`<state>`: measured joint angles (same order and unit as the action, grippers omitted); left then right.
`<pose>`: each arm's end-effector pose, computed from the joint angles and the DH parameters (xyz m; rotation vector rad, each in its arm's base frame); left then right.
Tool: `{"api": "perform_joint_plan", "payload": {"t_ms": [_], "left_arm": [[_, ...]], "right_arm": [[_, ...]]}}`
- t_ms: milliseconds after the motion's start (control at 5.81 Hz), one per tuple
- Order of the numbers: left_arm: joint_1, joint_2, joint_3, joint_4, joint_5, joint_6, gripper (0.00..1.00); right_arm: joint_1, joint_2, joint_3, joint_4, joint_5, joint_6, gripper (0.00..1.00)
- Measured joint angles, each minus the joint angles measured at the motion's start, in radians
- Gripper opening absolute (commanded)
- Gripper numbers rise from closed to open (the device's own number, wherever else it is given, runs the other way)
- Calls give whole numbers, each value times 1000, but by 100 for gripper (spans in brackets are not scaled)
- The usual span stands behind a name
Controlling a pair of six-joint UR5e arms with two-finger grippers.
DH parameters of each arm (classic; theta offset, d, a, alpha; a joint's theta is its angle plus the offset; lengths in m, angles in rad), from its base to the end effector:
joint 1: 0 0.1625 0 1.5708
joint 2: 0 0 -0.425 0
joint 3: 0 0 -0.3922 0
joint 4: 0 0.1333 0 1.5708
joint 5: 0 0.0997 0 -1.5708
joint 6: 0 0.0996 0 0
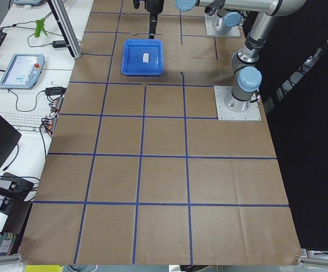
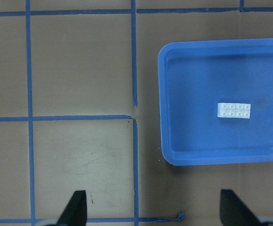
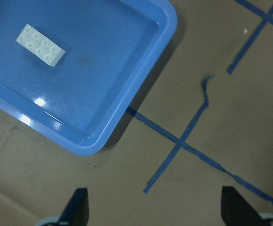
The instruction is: Assemble white blocks and place on blue tray
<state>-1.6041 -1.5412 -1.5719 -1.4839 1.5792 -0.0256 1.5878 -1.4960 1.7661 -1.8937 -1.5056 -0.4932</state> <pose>-0.1487 -0.4853 0.5110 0.0113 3.1313 -0.1812 0.1485 -0.5121 0.3877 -0.7821 2.9884 -0.1030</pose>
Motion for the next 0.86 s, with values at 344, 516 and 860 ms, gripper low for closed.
{"api": "perform_joint_plan", "payload": {"t_ms": [344,516,860], "left_arm": [[4,2,0,-7,1,0,99],[4,3,0,-10,1,0,99],[5,2,7,-8,-2,0,99]], "right_arm": [[-6,-68,-121,275,-48,304,100],[-5,-77,-159,328,-54,368,100],[-7,-80,-180,347,-70,412,100]]}}
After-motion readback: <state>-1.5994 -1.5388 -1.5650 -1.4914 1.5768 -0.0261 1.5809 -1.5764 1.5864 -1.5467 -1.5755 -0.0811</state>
